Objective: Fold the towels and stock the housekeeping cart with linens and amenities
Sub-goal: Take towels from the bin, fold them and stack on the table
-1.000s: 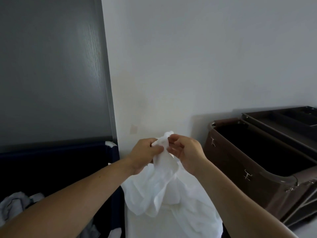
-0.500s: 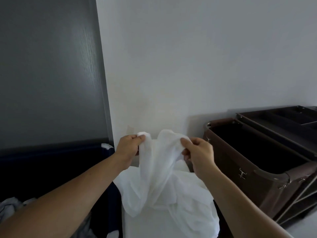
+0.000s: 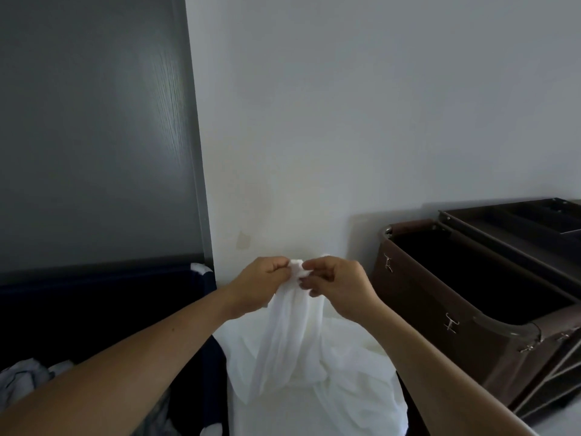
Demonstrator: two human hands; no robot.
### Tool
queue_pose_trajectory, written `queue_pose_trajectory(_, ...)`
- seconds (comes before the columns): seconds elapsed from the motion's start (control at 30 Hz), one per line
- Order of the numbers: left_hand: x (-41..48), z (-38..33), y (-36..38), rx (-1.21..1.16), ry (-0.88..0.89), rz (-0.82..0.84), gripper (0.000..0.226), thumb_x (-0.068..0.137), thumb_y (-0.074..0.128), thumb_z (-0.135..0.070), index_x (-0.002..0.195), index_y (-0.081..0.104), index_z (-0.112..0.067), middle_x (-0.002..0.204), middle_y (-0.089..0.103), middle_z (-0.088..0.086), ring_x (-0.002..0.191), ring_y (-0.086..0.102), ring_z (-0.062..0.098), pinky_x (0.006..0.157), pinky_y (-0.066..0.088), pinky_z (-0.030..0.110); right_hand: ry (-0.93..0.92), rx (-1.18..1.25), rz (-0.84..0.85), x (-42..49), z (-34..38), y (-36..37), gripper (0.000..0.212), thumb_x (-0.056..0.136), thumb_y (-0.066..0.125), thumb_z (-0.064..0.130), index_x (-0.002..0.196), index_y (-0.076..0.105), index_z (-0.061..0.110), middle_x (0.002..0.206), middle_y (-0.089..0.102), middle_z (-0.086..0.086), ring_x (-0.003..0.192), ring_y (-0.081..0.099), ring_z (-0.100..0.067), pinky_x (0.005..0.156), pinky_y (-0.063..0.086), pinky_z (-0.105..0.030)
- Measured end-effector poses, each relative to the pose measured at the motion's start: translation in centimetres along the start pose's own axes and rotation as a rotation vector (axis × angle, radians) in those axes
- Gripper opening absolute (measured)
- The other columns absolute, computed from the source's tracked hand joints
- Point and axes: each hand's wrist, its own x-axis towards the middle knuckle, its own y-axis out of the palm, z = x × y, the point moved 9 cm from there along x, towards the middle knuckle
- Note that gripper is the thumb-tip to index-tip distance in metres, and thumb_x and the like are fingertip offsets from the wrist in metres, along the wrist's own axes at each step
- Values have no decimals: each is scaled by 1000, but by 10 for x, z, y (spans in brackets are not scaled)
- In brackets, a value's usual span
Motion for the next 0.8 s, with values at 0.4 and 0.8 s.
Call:
queue_pose_trajectory(0.4,-16,-1,19,-136,9,126,28,105,43,-18,114,67,-8,89,66,-3,81,60,12,80,49,25,-174,-106,-52,3,18,-5,18,72,88,24,63,73,28,70,61,15,66,58,-2,63,47,-19)
queue_pose_trajectory(0.8,-11,-19,-3,-72,124,71,24,98,60,-24,105,64,-2,96,67,23,83,61,39,80,52,53,-121,-149,-11,13,15,-7,7,89,72,36,88,65,36,81,67,17,77,60,-2,70,45,-19)
